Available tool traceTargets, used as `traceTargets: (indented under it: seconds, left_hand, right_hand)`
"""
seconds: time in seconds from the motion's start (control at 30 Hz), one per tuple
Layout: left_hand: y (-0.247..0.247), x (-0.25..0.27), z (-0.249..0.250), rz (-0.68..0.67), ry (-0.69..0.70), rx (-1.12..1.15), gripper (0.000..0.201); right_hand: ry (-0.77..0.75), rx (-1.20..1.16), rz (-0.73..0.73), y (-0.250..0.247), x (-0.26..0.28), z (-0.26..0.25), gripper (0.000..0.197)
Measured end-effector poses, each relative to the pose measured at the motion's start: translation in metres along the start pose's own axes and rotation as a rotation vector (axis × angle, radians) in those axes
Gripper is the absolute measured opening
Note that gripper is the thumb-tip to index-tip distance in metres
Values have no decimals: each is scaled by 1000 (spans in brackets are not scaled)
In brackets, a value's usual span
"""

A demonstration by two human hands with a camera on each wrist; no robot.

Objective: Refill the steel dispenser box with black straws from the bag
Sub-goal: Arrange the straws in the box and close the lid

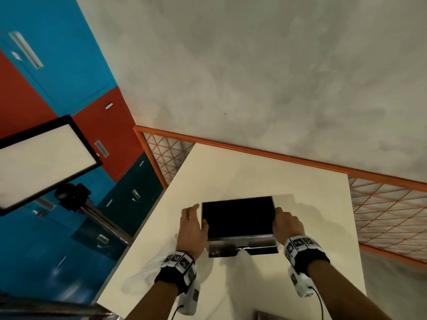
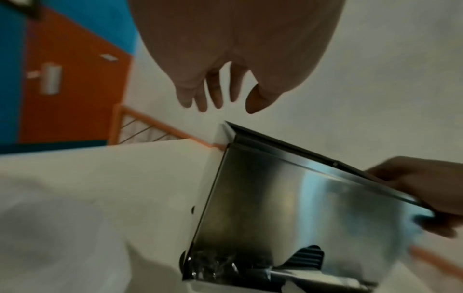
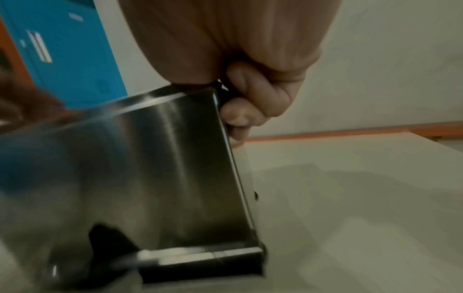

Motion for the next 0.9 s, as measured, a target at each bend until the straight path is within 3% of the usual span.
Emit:
traceTargets:
  seconds: [0.1, 0.17, 0.3, 0.43, 0.6, 0.67, 0.73, 0.77, 0.83, 0.9]
  left_hand:
    - [0, -2, -23, -78, -298, 80, 54]
    - [-1, 0, -24, -98, -364, 69, 52]
    - [15, 11, -20, -71, -449, 166, 63]
    - [33, 14, -9, -38, -467, 82, 29]
    - [35, 8, 16, -105, -389, -10, 27]
    - [34, 6, 18, -119, -389, -27, 29]
    - [34, 3, 18, -133, -388, -41, 29]
    - [35, 2, 18, -139, -391, -49, 29]
    - [35, 0, 16, -143, -405, -58, 29]
    - [36, -1, 16, -146, -414, -56, 29]
  right_hand:
    - [-123, 102, 86, -12, 6, -30, 32]
    - [-174, 139, 106, -12, 14, -39, 38]
    - [-103, 108, 90, -9, 8, -29, 28]
    - [-58, 28, 13, 5, 0, -3, 22]
    - [38, -97, -59, 14, -2, 16, 19]
    - [14, -144, 106, 4, 4, 13, 20]
    - [-133, -199, 353, -9, 14, 0, 16]
    - [-240, -231, 409, -10, 20, -10, 11]
    - [-417, -253, 252, 5, 26, -32, 3]
    - [-487, -166, -6, 30, 28, -49, 13]
Point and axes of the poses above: each hand's wrist, its own x-axis away from the middle knuckle, its own y-axis out of the palm, z = x × y, the point moved 4 cm from there along -x, towards the middle knuckle, and after that the axes turned 5 degrees about y, right-handed, at the moved point
